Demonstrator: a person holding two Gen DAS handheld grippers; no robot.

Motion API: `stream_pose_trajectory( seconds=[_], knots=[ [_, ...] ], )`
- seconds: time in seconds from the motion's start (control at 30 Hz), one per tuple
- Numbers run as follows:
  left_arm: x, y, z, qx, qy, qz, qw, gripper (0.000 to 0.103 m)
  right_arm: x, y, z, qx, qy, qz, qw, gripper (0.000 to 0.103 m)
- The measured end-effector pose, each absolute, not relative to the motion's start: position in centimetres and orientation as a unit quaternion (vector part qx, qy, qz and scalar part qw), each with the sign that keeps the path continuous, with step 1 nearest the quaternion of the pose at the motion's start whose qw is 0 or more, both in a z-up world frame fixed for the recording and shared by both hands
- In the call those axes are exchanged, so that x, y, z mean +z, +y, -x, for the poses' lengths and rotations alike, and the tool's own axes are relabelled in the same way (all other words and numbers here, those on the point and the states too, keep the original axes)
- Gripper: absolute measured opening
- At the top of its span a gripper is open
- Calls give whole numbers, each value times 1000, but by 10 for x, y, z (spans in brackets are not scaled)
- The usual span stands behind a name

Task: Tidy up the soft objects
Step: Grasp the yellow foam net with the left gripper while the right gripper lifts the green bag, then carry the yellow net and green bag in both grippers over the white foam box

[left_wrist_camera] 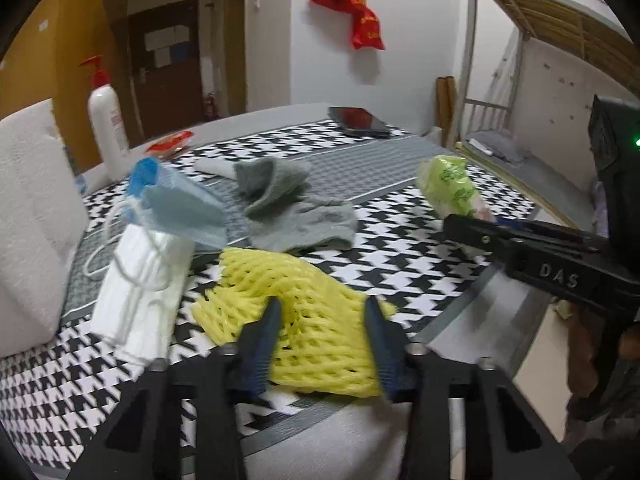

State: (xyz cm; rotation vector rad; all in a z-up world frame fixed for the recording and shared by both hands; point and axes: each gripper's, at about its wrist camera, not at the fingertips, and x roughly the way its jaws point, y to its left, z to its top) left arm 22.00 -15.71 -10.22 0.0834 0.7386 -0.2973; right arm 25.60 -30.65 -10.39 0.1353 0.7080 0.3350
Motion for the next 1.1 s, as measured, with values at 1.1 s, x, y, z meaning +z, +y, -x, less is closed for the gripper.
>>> stream_pose_trajectory(
  seconds=[1.1],
  knots=[
    [-22, -149, -177, -163, 244, -75, 953, 18, -57, -311, -220, 154, 286, -59, 944, 32]
  ],
)
